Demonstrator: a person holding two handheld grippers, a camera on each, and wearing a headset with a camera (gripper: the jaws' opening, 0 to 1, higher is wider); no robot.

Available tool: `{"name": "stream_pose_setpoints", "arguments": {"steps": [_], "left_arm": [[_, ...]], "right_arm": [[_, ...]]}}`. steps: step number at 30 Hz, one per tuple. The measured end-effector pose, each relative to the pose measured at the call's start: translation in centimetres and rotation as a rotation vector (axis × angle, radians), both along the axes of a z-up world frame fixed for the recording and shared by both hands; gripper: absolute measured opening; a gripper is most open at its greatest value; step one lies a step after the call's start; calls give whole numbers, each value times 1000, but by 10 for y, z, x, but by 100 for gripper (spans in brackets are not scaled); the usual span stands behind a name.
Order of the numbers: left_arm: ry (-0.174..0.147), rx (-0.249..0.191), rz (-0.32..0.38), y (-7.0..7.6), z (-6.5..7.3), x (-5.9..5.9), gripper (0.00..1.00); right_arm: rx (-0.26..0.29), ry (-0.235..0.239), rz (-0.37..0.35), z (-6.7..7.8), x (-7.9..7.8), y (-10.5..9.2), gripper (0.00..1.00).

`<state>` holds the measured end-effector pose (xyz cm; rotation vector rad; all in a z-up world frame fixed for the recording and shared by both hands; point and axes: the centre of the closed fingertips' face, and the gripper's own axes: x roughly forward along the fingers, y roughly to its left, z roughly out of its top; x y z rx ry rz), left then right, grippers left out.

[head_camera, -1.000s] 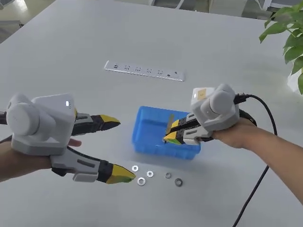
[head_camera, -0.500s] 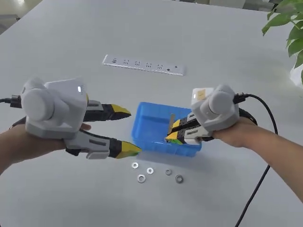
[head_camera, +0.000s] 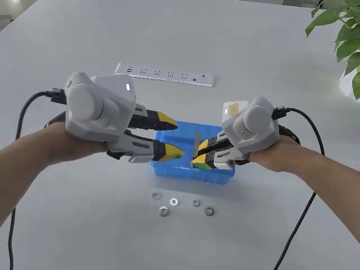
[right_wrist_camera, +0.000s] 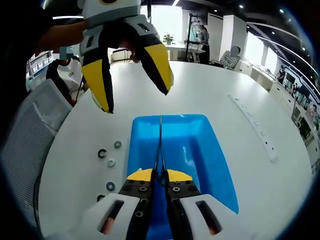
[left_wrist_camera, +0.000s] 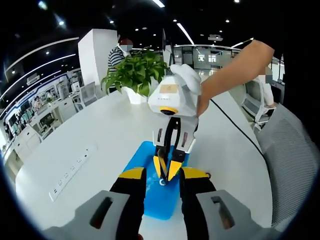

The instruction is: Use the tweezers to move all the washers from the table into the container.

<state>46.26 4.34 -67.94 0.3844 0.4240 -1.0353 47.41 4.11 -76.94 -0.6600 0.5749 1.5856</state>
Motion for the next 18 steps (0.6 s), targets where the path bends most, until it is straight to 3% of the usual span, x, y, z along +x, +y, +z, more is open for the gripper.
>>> {"name": "stream_pose_setpoints", "arguments": {"steps": [6, 18], "left_arm": [[-13, 37, -44, -11, -5, 8, 25], [-7, 28, -126, -25, -6, 12, 14]], "right_arm": [[0, -1, 7, 0, -1, 1, 8], [0, -2, 18, 0, -1, 1, 9]]}}
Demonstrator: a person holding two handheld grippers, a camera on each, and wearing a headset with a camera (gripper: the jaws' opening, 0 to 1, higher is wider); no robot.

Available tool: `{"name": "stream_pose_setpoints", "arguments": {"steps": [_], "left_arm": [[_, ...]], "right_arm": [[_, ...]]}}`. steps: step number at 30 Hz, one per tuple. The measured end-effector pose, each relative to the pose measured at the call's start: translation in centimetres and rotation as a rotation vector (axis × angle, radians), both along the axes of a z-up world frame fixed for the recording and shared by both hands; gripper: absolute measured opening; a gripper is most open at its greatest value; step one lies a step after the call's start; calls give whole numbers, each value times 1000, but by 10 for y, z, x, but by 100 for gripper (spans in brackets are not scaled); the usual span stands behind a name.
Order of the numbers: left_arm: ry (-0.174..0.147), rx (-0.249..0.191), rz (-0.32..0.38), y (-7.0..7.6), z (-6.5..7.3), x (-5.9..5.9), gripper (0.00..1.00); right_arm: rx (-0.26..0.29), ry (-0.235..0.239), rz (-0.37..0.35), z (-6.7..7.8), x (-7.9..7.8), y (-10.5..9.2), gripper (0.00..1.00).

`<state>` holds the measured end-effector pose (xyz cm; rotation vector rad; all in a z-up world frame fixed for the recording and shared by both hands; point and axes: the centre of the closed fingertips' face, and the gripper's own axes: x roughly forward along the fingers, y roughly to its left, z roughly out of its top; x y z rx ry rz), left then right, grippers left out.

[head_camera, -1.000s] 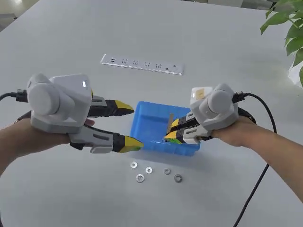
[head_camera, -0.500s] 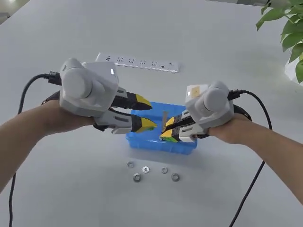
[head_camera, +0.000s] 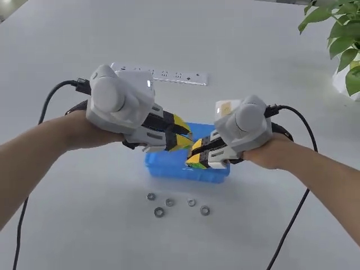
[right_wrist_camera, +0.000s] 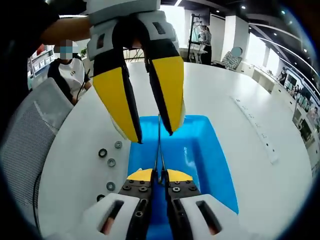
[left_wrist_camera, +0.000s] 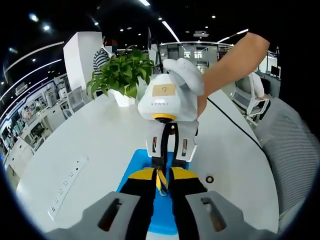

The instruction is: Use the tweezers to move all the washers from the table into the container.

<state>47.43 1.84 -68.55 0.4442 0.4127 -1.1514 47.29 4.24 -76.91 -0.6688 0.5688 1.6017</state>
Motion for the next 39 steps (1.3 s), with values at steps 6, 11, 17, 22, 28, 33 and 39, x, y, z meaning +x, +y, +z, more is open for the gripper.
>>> {"name": "stream_pose_setpoints", "arguments": {"steps": [6, 11, 17, 22, 28, 33, 39], "left_arm": [[-10, 10, -27, -3, -2, 3, 7], [-14, 8, -47, -4, -2, 2, 6], [2, 4, -69, -6, -3, -2, 5], [14, 6, -83, -8, -2, -3, 5], [14, 8, -92, -9, 1, -3, 5], [16, 10, -93, -10, 8, -3, 5], [18, 12, -96, -11, 18, -6, 5]], "right_arm": [[1, 2, 2, -1, 0, -1, 9], [-4, 2, 7, -1, 0, -1, 9], [-13, -8, 16, -2, 1, -2, 10], [-15, -4, 16, -2, 0, -3, 10], [-7, -1, 9, 2, 0, -4, 11], [2, -7, 2, 8, 0, -4, 11], [16, -13, -8, 19, -2, -4, 11]]}}
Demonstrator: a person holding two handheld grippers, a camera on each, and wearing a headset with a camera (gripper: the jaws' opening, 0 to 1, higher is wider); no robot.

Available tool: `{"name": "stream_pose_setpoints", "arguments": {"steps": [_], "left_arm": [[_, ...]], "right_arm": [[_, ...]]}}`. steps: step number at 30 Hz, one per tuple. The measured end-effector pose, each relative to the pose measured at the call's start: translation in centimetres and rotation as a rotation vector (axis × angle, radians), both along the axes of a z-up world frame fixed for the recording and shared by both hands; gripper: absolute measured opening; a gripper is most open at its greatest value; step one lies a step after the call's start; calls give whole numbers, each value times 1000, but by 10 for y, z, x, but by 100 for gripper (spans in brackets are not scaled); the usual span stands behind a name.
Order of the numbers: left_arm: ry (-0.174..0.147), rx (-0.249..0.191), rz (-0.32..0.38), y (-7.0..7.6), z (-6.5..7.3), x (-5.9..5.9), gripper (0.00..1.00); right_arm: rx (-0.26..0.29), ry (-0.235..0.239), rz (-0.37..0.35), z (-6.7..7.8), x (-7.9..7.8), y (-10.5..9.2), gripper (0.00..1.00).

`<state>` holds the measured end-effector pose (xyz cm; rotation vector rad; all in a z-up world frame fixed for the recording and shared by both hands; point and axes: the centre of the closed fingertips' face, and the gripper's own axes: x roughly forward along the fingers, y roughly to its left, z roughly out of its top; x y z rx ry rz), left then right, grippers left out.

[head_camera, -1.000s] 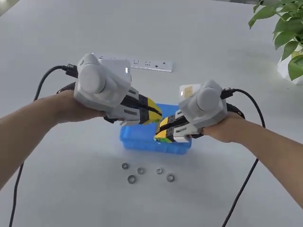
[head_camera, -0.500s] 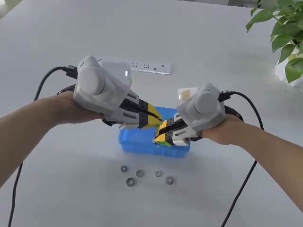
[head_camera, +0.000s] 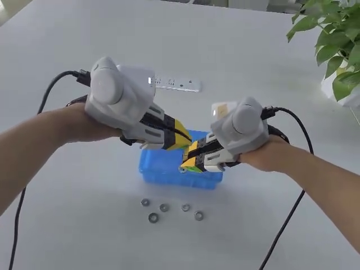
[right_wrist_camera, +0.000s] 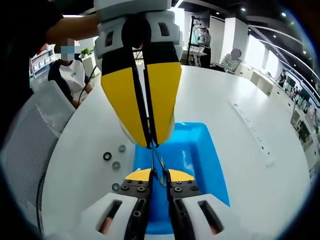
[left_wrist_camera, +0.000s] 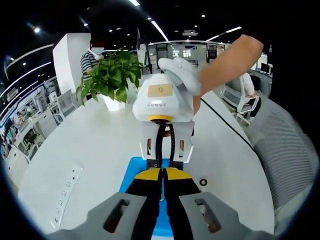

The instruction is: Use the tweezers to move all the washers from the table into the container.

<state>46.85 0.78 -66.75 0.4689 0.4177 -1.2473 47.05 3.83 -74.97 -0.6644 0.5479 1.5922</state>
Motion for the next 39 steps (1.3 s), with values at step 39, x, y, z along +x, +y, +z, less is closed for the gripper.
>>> {"name": "stream_pose_setpoints", "arguments": {"steps": [39], "left_arm": [[-14, -1, -76, -19, 32, -63, 4]], "right_arm": [[76, -40, -223, 59, -46, -74, 39]]}}
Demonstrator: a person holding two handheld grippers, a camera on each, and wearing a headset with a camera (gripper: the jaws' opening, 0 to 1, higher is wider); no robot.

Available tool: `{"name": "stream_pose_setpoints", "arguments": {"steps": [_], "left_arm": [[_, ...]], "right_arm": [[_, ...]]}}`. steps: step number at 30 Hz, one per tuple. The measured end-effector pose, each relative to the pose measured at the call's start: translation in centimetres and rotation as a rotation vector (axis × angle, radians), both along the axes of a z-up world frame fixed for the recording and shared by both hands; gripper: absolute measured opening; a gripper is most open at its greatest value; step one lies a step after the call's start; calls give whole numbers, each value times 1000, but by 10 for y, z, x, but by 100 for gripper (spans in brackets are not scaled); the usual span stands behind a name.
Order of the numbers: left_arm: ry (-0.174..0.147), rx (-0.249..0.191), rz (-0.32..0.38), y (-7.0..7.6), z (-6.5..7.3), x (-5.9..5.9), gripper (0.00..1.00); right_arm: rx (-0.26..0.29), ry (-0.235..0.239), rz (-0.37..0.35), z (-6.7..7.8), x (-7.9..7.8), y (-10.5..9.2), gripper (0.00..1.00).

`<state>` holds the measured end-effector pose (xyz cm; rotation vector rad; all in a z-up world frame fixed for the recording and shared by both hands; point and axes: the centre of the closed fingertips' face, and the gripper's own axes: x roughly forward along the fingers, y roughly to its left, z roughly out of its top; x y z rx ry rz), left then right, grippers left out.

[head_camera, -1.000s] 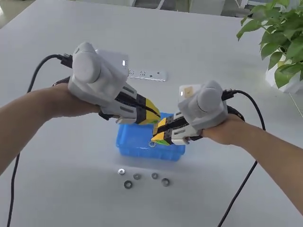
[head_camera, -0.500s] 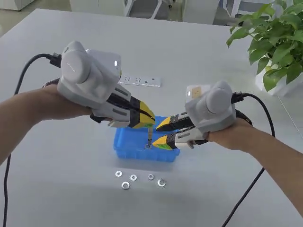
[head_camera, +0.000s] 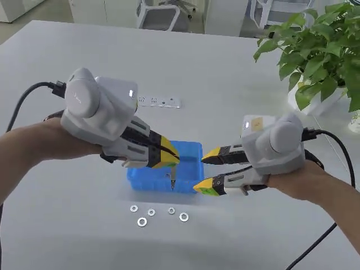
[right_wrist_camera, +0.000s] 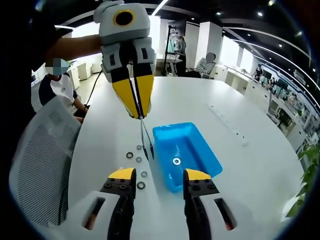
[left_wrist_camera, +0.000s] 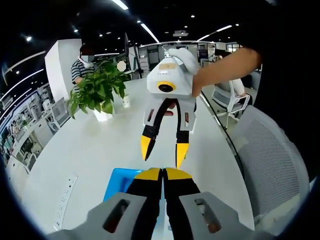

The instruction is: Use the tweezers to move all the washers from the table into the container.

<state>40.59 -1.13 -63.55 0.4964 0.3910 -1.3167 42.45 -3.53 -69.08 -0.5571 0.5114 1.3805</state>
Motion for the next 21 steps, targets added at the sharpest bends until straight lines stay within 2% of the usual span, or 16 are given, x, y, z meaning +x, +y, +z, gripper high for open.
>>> {"name": "stream_pose_setpoints", "arguments": {"steps": [14, 21], "left_arm": [[19, -8, -16, -9, -17, -12, 4], [26, -8, -26, -14, -27, -16, 4]], "right_arm": [[19, 15, -89, -7, -17, -30, 51], [18, 30, -103, -12, -25, -35, 52]]}}
